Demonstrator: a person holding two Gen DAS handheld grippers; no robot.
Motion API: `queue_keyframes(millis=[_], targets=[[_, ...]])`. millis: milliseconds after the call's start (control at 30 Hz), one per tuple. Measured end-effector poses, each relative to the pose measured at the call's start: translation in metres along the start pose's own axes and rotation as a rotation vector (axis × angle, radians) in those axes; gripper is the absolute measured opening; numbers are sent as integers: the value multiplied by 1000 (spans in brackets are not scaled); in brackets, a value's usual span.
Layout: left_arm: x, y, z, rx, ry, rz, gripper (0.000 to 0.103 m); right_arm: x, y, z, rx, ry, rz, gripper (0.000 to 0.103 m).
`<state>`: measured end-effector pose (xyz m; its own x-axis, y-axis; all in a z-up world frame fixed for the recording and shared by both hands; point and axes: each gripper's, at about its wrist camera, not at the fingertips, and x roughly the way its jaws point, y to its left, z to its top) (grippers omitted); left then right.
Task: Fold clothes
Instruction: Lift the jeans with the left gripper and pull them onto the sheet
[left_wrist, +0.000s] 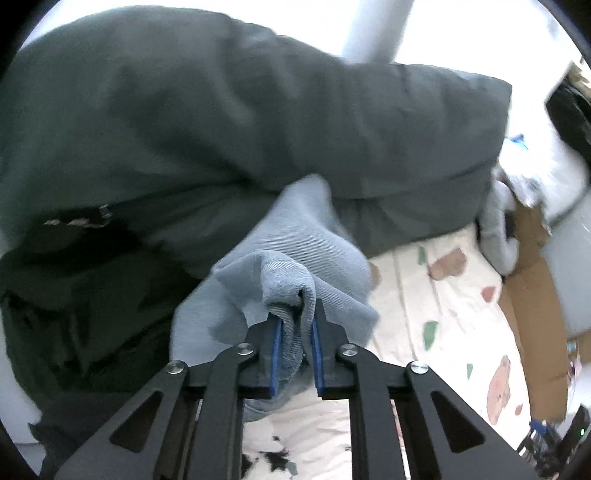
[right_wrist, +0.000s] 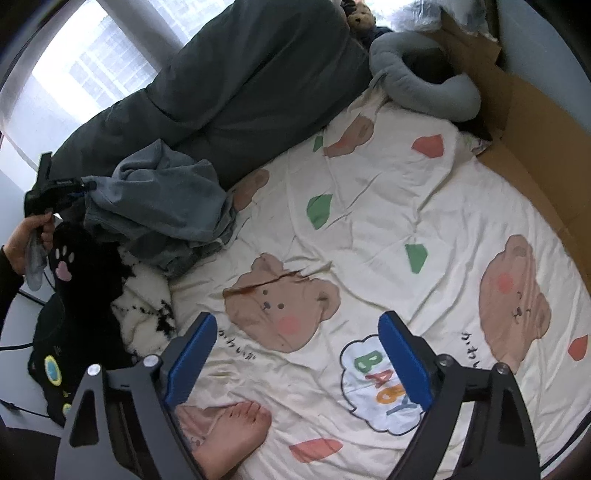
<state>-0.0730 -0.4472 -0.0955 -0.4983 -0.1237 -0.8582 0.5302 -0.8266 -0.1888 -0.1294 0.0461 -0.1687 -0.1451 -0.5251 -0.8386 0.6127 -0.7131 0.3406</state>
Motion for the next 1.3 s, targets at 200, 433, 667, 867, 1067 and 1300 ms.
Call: queue_keyframes(millis=[200,433,667,867,1067,1300], targets=[[3,-56,-5,99,16,-125,10,1,-3,1,12,-2,7,87],[16,-102,-20,141,50,-230,9,1,-6,1,26,-1,8,85],[30,-146,-43,183,89,-333,8,4,-10,6,51,-7,27,83],[52,-190,-68,210,136,-429,8,10,-10,7,57,1,41,83],[80,-233,-97,234,168,-480,8,16,-19,4,78,13,27,82],[116,-270,-130,250,213,-502,8,24,-37,1,110,30,2,82]])
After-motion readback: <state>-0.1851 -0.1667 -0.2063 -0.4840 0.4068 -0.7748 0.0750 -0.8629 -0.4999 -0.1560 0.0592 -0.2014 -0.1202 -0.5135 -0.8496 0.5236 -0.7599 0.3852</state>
